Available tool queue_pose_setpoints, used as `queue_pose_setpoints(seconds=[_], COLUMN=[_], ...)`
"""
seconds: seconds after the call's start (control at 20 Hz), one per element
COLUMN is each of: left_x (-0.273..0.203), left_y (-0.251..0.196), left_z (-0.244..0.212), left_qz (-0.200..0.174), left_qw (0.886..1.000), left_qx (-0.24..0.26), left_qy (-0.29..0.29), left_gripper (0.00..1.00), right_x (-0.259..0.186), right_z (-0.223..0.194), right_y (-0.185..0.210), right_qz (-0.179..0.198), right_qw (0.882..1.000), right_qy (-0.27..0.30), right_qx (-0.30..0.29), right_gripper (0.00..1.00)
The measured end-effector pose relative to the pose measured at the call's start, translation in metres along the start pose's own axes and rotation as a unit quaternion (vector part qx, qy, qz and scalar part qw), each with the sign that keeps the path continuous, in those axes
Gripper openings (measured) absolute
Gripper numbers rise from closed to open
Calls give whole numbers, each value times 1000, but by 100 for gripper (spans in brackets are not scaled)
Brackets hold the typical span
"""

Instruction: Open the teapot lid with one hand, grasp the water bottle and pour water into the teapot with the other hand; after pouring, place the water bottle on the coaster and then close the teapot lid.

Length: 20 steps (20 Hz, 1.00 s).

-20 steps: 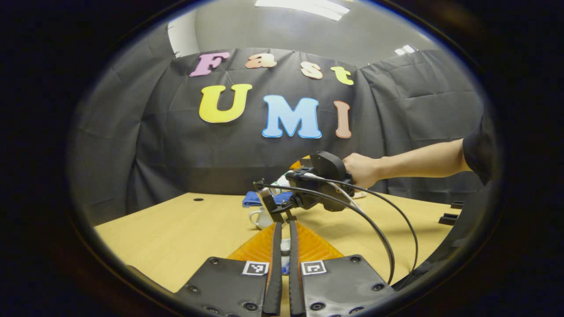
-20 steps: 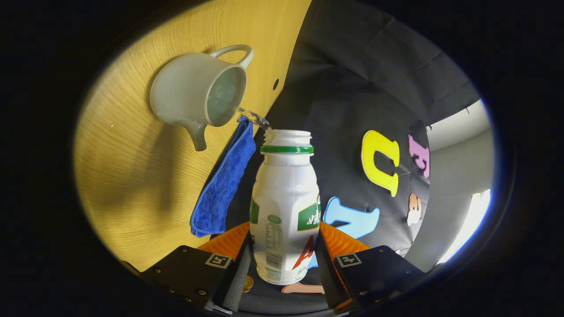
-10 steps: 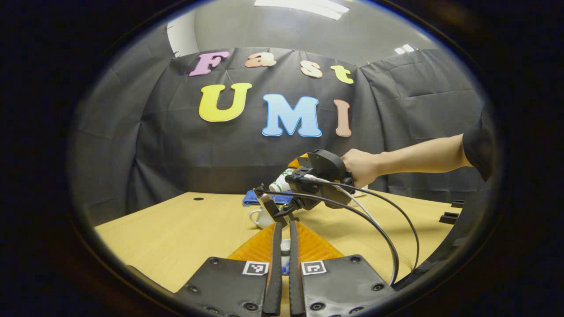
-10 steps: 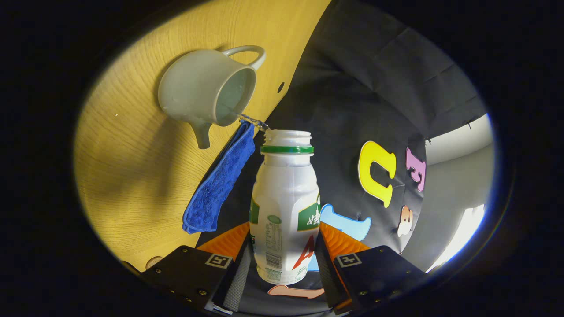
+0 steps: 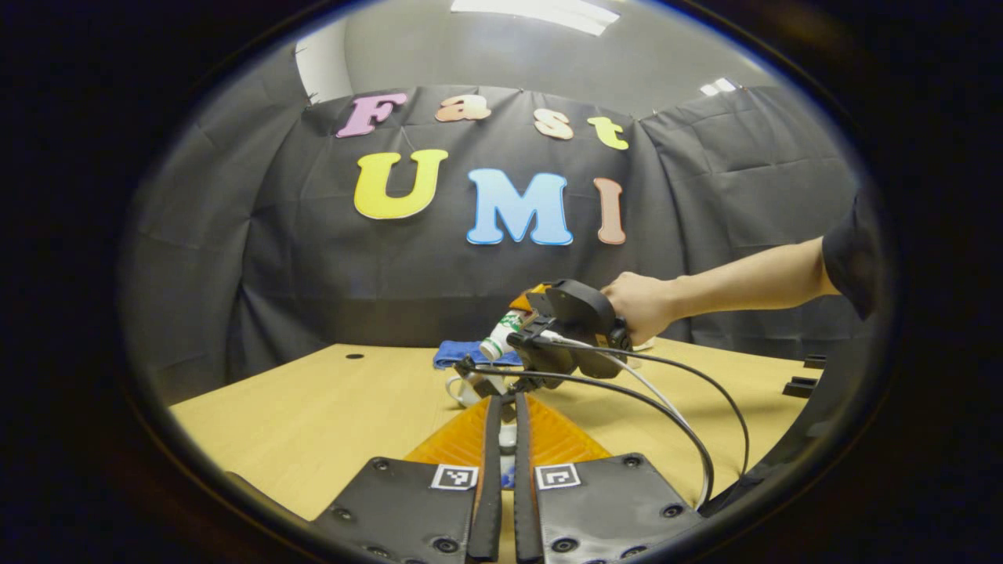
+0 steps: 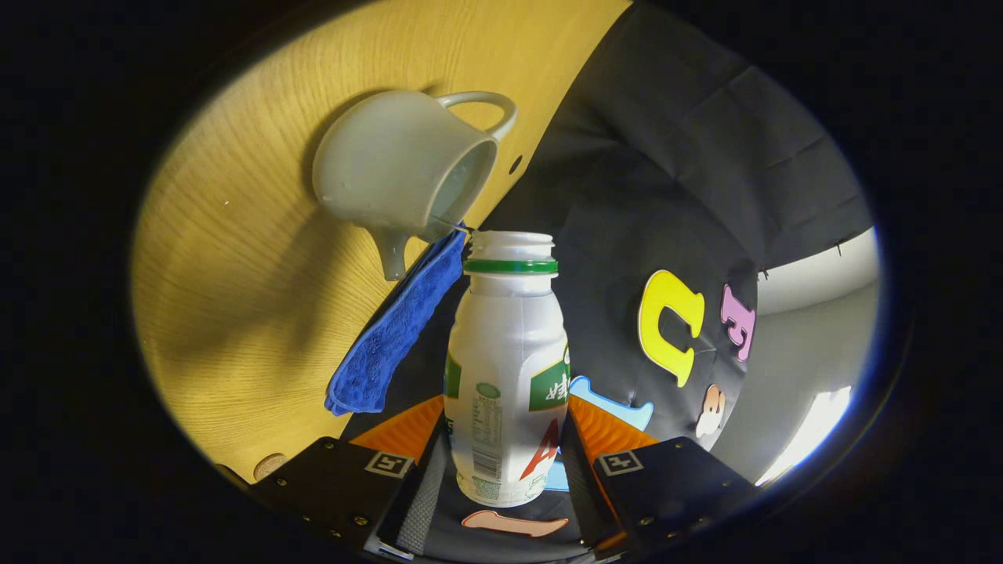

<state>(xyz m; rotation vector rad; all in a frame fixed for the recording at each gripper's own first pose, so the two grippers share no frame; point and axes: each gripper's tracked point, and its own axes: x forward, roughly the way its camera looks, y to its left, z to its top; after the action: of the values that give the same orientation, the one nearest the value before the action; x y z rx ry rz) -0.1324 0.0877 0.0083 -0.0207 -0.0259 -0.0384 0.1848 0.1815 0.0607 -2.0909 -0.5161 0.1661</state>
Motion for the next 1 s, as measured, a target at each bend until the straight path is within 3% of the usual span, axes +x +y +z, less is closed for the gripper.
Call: queue_pose_setpoints(seconds=[0.1, 0.25, 0.55, 0.65, 0.8, 1.0], left_x=[-1, -1, -1, -2, 0, 10], left_y=[2, 2, 7, 17, 26, 30], left_z=[0, -4, 0, 4, 3, -1], left_qz=[2, 4, 7, 18, 26, 28], left_qw=[1000, 1000, 1000, 1000, 999, 999], left_qx=[4, 4, 0, -4, -23, -41], left_qy=[0, 0, -3, -7, -7, 1], left_gripper=[13, 17, 17, 13, 17, 17], right_x=[-3, 0, 0, 0, -1, -2], right_z=[2, 2, 1, 2, 3, 4], right_y=[0, 1, -1, 3, 12, 32], right_qz=[-2, -2, -3, 4, 18, 60], right_qw=[1000, 1000, 1000, 1000, 996, 979], right_qy=[-3, -1, -3, -3, 1, 9], right_qx=[-10, -11, -4, 28, 84, 193], right_gripper=[71, 71, 71, 71, 71, 70])
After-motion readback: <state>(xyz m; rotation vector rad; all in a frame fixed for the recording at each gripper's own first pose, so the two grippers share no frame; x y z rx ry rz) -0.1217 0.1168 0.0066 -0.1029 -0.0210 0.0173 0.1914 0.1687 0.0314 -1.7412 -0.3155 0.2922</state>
